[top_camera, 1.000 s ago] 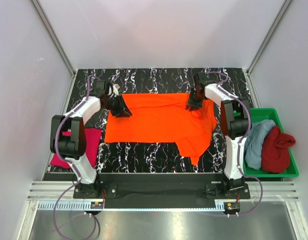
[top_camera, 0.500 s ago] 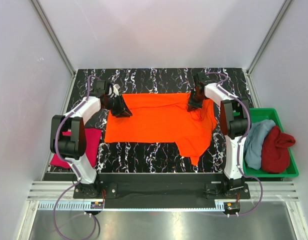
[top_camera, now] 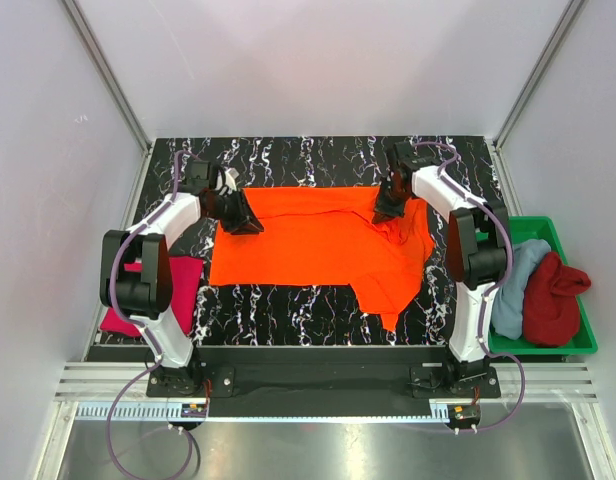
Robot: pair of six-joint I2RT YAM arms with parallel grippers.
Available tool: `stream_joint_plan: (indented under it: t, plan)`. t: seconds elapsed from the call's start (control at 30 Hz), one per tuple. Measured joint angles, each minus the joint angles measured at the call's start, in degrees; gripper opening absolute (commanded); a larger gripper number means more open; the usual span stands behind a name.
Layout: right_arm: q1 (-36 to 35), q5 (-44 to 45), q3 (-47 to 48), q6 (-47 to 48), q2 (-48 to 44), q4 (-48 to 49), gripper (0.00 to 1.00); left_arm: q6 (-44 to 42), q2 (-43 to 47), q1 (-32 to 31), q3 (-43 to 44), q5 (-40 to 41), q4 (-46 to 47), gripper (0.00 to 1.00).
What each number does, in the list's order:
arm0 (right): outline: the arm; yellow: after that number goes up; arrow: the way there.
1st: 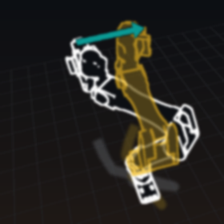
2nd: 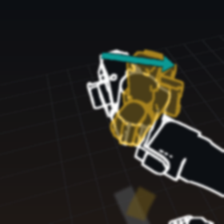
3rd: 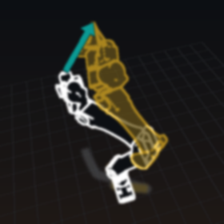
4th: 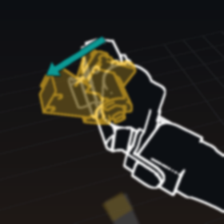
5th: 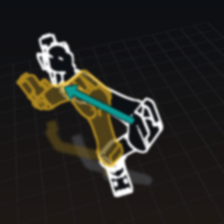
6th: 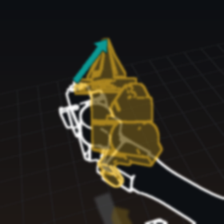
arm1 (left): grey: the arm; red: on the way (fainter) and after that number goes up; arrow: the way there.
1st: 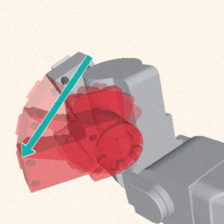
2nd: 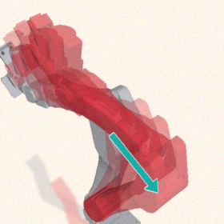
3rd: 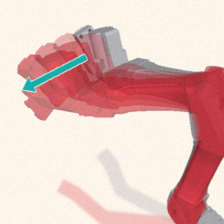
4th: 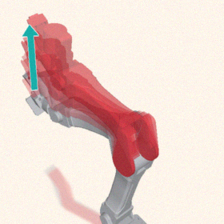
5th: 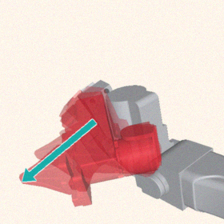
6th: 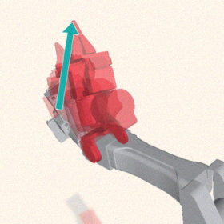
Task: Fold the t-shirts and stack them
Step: Fold the tshirt
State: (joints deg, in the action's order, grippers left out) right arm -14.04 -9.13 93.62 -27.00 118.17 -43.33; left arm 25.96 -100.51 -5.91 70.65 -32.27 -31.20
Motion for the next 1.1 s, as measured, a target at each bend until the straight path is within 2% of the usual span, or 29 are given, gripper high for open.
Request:
stream_joint_plan:
  t: [0.67, 0.7, 0.77, 0.83, 0.97, 1.1]
  plan:
    - [-4.44, -3.19, -4.55, -5.44, -0.57, -2.8, 0.0, 0.07, 0.0, 3.65, 0.0, -0.02, 0.02, 0.26]
    - [-4.44, -4.39, -4.55, -5.57, -0.57, -2.75, 0.04, 0.22, 0.0, 3.8, 0.0, -0.02, 0.02, 0.26]
    - [-4.44, -6.64, -4.57, -5.86, -0.57, -2.56, 0.22, 0.48, 0.0, 4.09, 0.02, -0.02, 0.02, 0.26]
    - [-4.22, -9.16, -5.01, -5.86, -0.76, -2.19, 0.34, 0.87, 0.0, 4.26, 0.13, -0.02, 0.02, 0.26]
    - [-2.95, -12.48, -10.29, -4.79, -4.68, -1.55, 0.41, 1.22, -0.02, 4.42, 0.98, -0.09, 0.02, 0.27]
    - [4.0, -13.62, -15.89, -3.43, -12.46, -1.97, 0.44, 1.6, -0.04, 4.42, 2.05, -0.17, 0.39, 0.27]
